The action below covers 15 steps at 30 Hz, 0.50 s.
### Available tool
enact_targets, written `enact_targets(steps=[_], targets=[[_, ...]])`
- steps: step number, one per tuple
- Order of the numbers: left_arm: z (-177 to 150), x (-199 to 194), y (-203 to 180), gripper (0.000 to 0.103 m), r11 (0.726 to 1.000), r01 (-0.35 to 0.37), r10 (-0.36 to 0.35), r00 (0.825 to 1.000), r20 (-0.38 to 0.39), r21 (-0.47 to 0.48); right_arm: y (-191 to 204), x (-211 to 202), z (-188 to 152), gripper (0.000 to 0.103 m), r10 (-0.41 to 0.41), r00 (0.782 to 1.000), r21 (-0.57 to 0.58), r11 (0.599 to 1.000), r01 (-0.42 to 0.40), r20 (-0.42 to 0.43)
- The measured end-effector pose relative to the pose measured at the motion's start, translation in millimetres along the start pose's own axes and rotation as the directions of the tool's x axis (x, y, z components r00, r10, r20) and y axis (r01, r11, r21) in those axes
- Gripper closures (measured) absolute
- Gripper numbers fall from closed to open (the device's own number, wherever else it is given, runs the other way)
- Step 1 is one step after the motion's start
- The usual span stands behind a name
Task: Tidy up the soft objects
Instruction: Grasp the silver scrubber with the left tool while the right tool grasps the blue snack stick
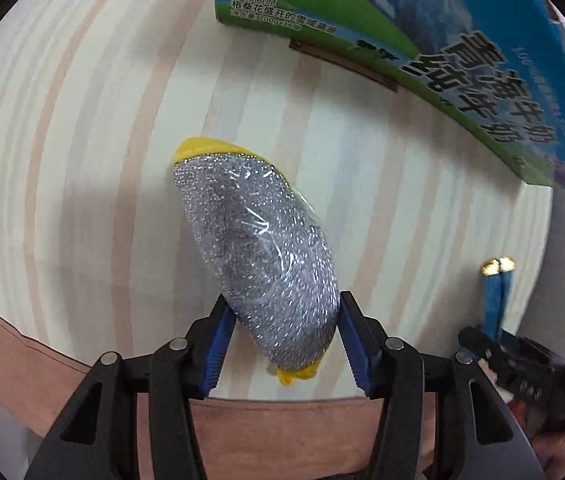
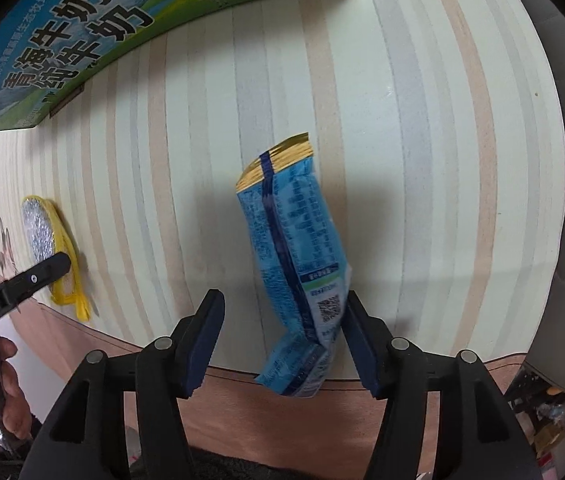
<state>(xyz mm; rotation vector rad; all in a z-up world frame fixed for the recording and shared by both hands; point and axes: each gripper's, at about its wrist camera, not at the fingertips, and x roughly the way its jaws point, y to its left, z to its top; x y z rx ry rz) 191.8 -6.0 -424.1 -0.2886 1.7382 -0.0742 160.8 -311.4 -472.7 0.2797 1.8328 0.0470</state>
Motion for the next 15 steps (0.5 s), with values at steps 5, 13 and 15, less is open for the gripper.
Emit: enact_targets(steps=[5,13,15], targets=[[-10.3,-7.8,-13.4,0.057,0.998,-0.056,0.056,0.997,0.045,-0.013,33.4,2.1,-6.5,0.046,-0.08,0.996,-0.065,0.995,0.082,0.032],[-26.9,-56.3,-59.2,0.065,0.992,-0.055,0.042,0.992,0.117,0.111,54.0,-12.1,-31.5,0.078,-0.042,0.996,-0.097,0.994,0.049,0.078],[-33.2,-83.1,-73.3,0.065,0.986,-0.049,0.024,0.988,0.152,0.157,57.9,-32.0,-37.9,0.078,0.005,0.995,-0.105,0.994,0.005,0.1]])
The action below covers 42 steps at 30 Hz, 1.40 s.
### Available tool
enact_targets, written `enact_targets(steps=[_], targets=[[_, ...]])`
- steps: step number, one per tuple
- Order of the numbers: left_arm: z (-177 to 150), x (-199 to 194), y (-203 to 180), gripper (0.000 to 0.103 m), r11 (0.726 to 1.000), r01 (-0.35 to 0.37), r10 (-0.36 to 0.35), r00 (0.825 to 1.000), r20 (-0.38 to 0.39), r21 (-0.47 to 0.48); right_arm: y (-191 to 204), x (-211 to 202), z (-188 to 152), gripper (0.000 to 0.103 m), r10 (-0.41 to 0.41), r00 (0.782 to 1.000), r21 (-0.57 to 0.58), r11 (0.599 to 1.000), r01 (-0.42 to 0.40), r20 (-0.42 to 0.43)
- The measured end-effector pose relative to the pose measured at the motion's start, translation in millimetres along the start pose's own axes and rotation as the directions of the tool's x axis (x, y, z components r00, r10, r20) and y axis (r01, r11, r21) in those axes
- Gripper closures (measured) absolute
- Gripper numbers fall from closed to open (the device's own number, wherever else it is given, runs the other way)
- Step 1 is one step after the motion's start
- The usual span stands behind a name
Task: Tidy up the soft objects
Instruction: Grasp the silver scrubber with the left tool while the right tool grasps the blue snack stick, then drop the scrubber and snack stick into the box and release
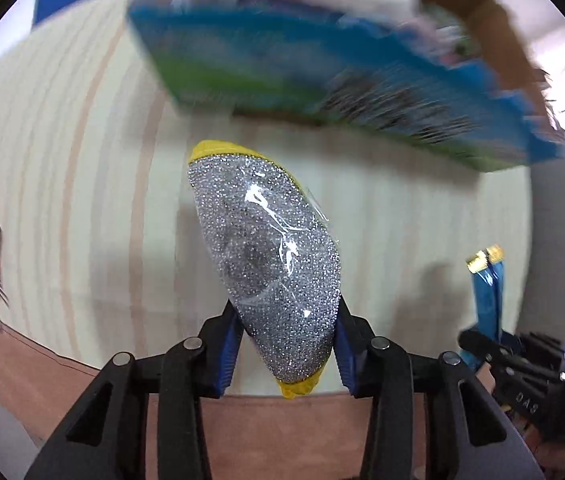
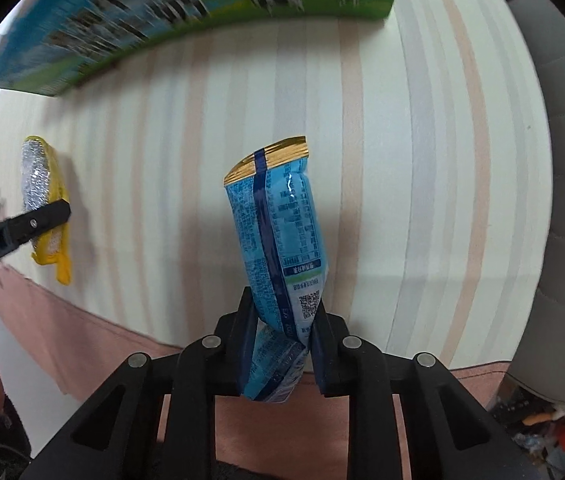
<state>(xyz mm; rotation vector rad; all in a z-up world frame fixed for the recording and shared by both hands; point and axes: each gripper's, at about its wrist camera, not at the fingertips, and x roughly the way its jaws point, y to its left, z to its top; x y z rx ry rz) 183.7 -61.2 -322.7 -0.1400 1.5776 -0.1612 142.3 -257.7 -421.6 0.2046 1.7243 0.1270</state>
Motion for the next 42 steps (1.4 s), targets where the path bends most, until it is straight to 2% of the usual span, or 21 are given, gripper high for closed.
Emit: enact_targets(steps=[2,6,9,11,14,17,22,28,32,33,34,35,36,38,40,42], targets=[[3.9,-35.5,-16.5,0.065,0.999,0.018,-0.021,0.998,0.052,0.046,3.8,-34.5,-1.1,0.078,0.049,0.998,-0.02,0.999,-0.048,0.045],[25.8,-107.1,-33.1,0.065,0.993,0.031,-0.049,0.986,0.158,0.117,15.9,-107.5,12.3,0.078,0.084,0.985,-0.078,0.994,-0.073,0.151],[71.9,-145.3,-21.0,0.065,0.986,0.037,-0.068,0.979,0.193,0.16,24.5,-164.3,34.3,0.078,0.085,0.97,-0.118,0.991,-0.059,0.229],[98.3,-158.8,-25.6,0.065,0.982,-0.003,-0.039,0.975,0.22,0.188,27.2,-194.3,58.6,0.078,0.06,0.96,-0.131,0.991,-0.025,0.274],[140.4,-158.1,-22.9,0.065,0.972,-0.092,0.038,0.969,0.245,0.216,14.7,-228.4,104.5,0.078,-0.004,0.951,-0.125,0.991,0.045,0.309],[180.0,-141.3,-16.4,0.065,0.972,-0.117,0.074,0.975,0.209,0.204,14.7,-227.8,144.1,0.078,-0.072,0.949,-0.112,0.987,0.111,0.307],[229.0,-83.3,-10.8,0.065,0.971,-0.153,0.13,0.982,0.136,0.181,7.8,-199.2,224.6,0.078,-0.18,0.95,-0.103,0.972,0.211,0.254],[273.1,-42.7,4.5,0.065,0.97,-0.183,0.176,0.983,0.059,0.162,5.4,-147.9,279.5,0.078,-0.285,0.942,-0.118,0.944,0.308,0.175],[288.3,-19.5,15.9,0.059,0.969,-0.218,0.218,0.976,0.017,0.12,-1.3,-121.2,302.1,0.078,-0.345,0.929,-0.108,0.927,0.36,0.135],[289.7,-14.5,17.6,0.053,0.969,-0.219,0.22,0.976,0.006,0.114,-3.0,-115.8,307.0,0.078,-0.381,0.916,-0.103,0.913,0.394,0.124],[291.0,-11.1,16.7,0.049,0.97,-0.211,0.212,0.977,-0.002,0.117,-4.2,-111.9,310.6,0.074,-0.415,0.902,-0.101,0.899,0.427,0.116],[291.0,-8.5,16.2,0.033,0.971,-0.204,0.207,0.978,-0.011,0.124,-3.4,-108.5,313.7,0.072,-0.428,0.896,-0.101,0.892,0.44,0.115],[291.2,-8.4,15.7,0.017,0.971,-0.198,0.201,0.979,-0.01,0.132,-3.6,-107.8,315.9,0.069,-0.418,0.901,-0.1,0.898,0.429,0.116],[289.3,-8.6,14.1,0.013,0.97,-0.197,0.199,0.98,-0.002,0.144,-2.7,-108.9,318.6,0.044,-0.372,0.922,-0.101,0.919,0.382,0.107],[288.9,-8.7,14.3,0.013,0.975,-0.173,0.176,0.984,-0.01,0.139,0.5,-109.3,320.3,0.029,-0.342,0.933,-0.103,0.93,0.353,0.111],[287.1,-12.1,15.7,0.013,0.982,-0.143,0.147,0.989,-0.02,0.126,4.5,-112.1,321.7,0.023,-0.348,0.929,-0.104,0.927,0.361,0.124]])
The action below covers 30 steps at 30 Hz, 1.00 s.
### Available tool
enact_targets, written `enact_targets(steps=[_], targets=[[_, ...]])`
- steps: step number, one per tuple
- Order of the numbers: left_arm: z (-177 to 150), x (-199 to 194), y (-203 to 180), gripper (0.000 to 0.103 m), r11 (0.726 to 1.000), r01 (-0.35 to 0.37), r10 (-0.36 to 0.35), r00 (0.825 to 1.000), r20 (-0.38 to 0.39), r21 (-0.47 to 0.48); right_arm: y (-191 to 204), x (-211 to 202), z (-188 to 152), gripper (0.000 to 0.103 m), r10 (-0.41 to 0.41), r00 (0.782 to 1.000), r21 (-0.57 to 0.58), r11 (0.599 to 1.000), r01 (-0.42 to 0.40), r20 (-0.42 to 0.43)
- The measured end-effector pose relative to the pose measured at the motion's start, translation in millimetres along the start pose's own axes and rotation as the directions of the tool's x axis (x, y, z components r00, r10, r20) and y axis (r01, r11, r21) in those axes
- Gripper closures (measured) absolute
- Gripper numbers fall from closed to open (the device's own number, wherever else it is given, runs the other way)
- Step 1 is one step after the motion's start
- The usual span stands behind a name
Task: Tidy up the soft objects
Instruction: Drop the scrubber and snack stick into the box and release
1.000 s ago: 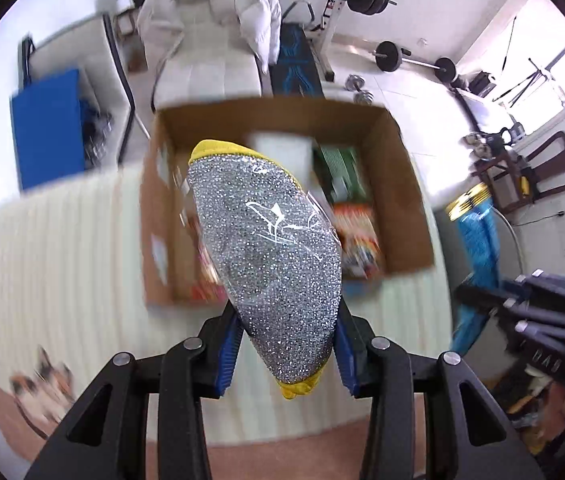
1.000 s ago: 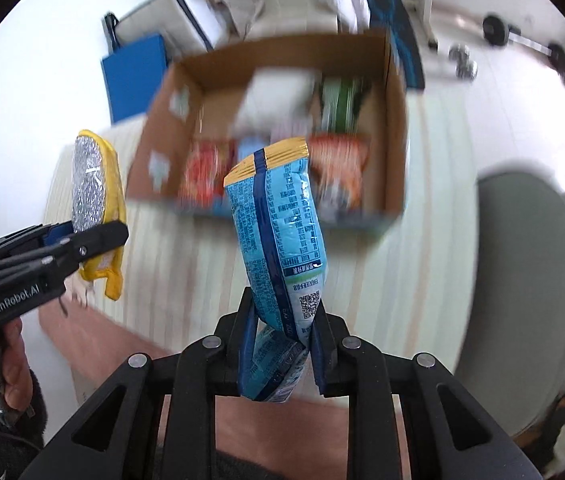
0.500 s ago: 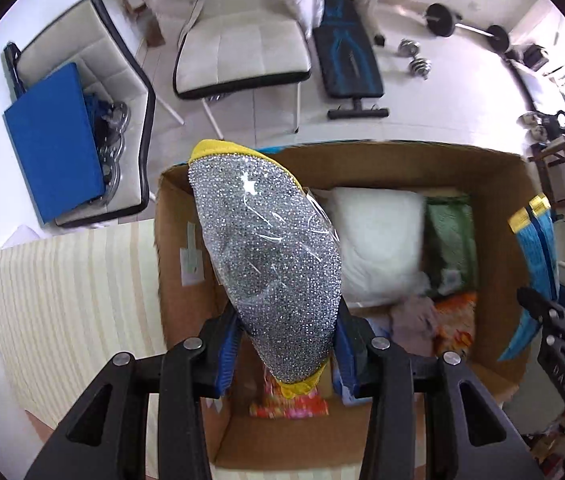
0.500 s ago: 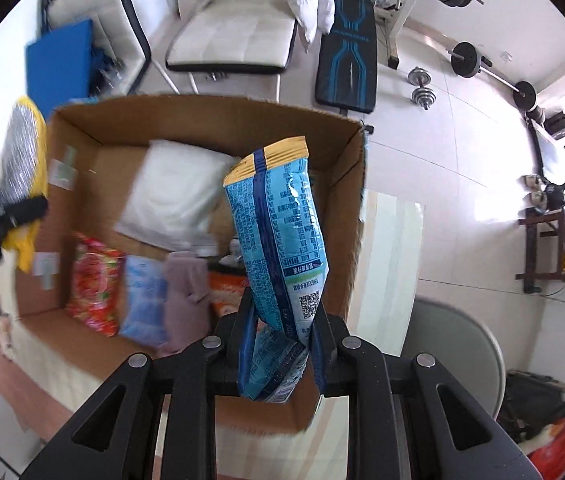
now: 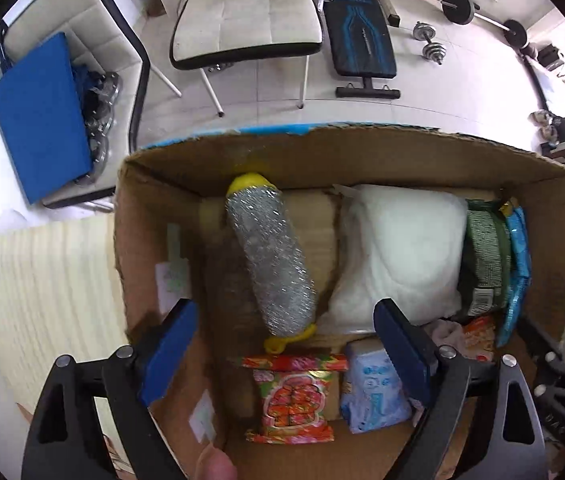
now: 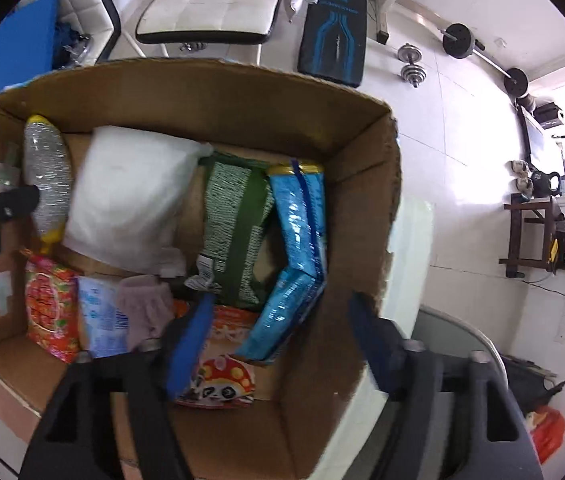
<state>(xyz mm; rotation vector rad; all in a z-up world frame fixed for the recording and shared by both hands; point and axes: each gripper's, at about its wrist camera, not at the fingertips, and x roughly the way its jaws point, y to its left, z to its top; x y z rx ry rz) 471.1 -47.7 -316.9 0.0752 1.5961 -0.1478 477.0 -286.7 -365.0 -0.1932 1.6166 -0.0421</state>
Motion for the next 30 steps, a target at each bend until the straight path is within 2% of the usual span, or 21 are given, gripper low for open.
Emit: enact_targets(steps=[2,7,10,18,25,30], targets=[[-2.0,-3.2,-0.1,0.013,1.0,0.013,-0.013,1.0,0.001,0.001,2.1,-2.8,1.6,0.013,0.004,1.0,0.004,1.0,-0.004,0.009],[-10.5,-13.7,-3.4,0.013,0.999,0.027,-0.028,0.999,0.038,0.017,1.8,-5.1,-0.6,0.013,0.059,0.998,0.05,0.997,-0.059,0.012],[-21.5,-24.2,-5.7,0.013,0.999,0.033,-0.034,0.997,0.073,0.02,5.4,-5.8,-9.3,0.0,0.089,0.996,0.075,0.993,-0.09,0.024],[-61.8,-52.4,-5.4,0.012,1.0,0.021,-0.022,0.983,0.18,0.01,15.5,-10.9,-45.2,0.0,0.128,0.99,0.092,0.987,-0.132,0.056],[-102.0,-96.1,-4.6,0.012,1.0,-0.002,0.006,0.959,0.282,-0.014,14.2,-47.8,-81.3,0.0,0.142,0.979,0.102,0.982,-0.158,0.148],[-146.2,-141.7,-13.3,0.012,0.999,-0.027,0.033,0.925,0.377,-0.022,8.5,-92.6,-117.1,0.0,0.136,0.959,0.119,0.978,-0.17,0.249]])
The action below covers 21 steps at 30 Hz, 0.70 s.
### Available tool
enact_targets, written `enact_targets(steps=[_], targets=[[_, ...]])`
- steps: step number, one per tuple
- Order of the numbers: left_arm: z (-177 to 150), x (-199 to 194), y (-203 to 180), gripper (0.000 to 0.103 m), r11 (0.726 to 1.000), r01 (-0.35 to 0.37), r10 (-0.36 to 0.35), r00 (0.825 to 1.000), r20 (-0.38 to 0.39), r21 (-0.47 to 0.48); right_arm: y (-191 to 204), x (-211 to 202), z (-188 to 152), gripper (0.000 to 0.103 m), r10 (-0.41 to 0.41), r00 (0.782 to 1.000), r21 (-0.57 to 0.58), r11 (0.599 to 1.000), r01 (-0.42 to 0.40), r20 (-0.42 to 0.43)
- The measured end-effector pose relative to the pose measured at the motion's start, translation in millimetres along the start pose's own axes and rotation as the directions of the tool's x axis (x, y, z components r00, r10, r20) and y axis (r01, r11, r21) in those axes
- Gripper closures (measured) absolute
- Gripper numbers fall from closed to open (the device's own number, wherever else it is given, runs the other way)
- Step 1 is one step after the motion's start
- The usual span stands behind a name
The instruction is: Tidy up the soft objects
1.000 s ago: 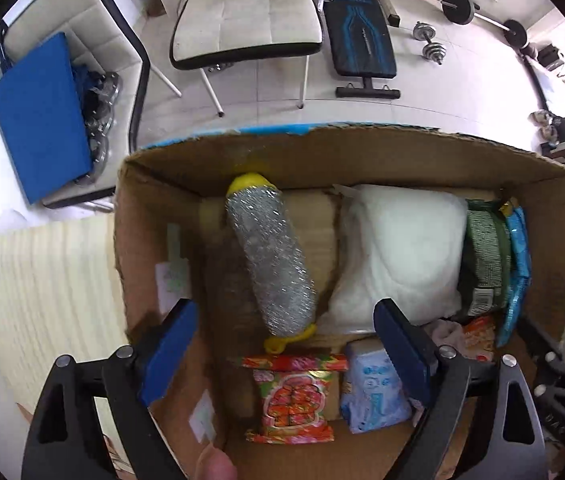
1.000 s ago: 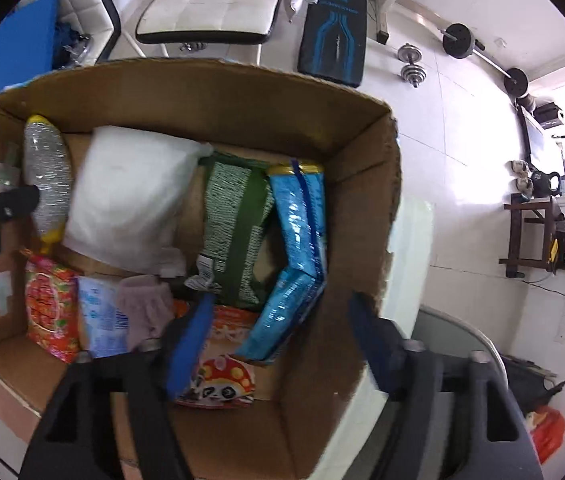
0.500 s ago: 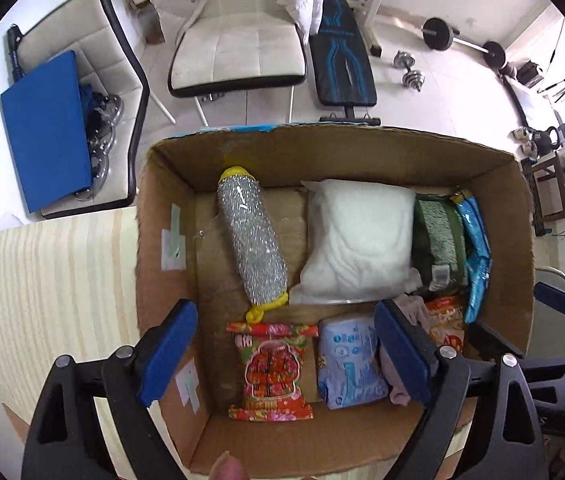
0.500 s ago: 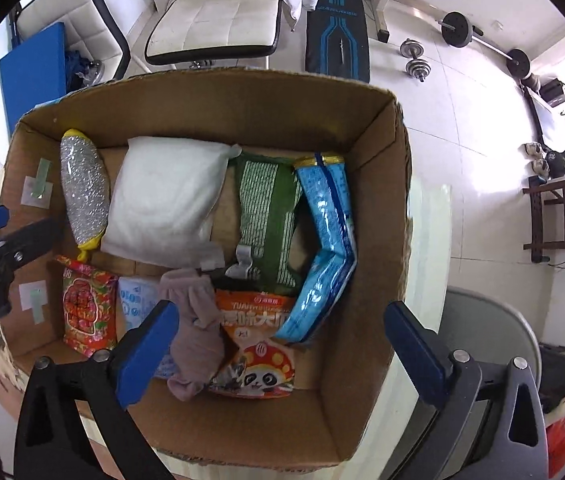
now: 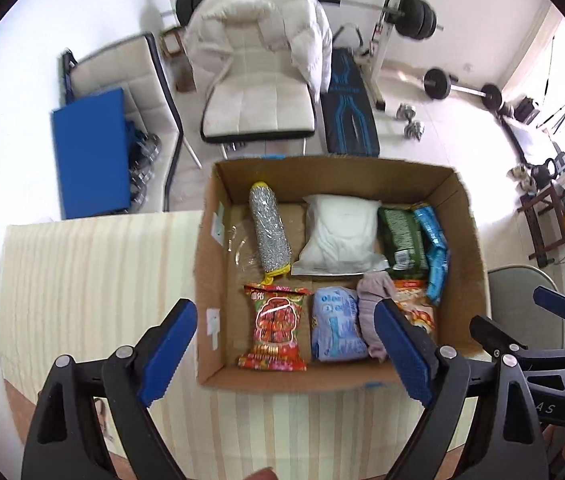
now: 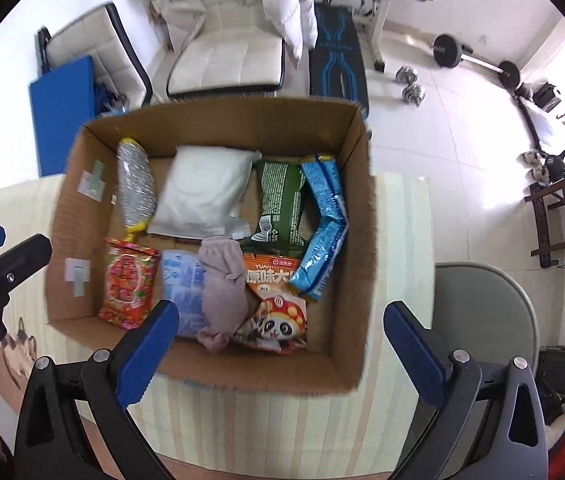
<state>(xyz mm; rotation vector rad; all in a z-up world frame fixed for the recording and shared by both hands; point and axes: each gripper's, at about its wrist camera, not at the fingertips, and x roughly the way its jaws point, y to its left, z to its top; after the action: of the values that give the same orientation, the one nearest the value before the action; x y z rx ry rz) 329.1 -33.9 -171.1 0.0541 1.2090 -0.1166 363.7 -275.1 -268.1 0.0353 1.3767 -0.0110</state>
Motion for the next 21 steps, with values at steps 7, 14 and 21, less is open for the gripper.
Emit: enact_targets(steps=[7,14,21], targets=[[-45.7,-79.3,-7.3,0.012,1.0,-0.011,0.013,0.993,0.113,-0.014,-2.9,-82.9,-47.1,0.0,0.021,0.993,-0.02,1.0,-0.019,0.119],[-85.3,-141.8,-21.6,0.012,1.0,-0.027,0.024,0.986,0.164,0.012,-8.1,-162.5,-100.1,0.0,0.034,0.976,-0.023,0.999,-0.03,0.216],[-115.3,-189.0,-25.5,0.012,0.999,-0.049,0.046,0.974,0.221,0.007,-14.6,-219.5,-146.8,0.0,0.01,0.955,0.013,1.0,-0.014,0.297]])
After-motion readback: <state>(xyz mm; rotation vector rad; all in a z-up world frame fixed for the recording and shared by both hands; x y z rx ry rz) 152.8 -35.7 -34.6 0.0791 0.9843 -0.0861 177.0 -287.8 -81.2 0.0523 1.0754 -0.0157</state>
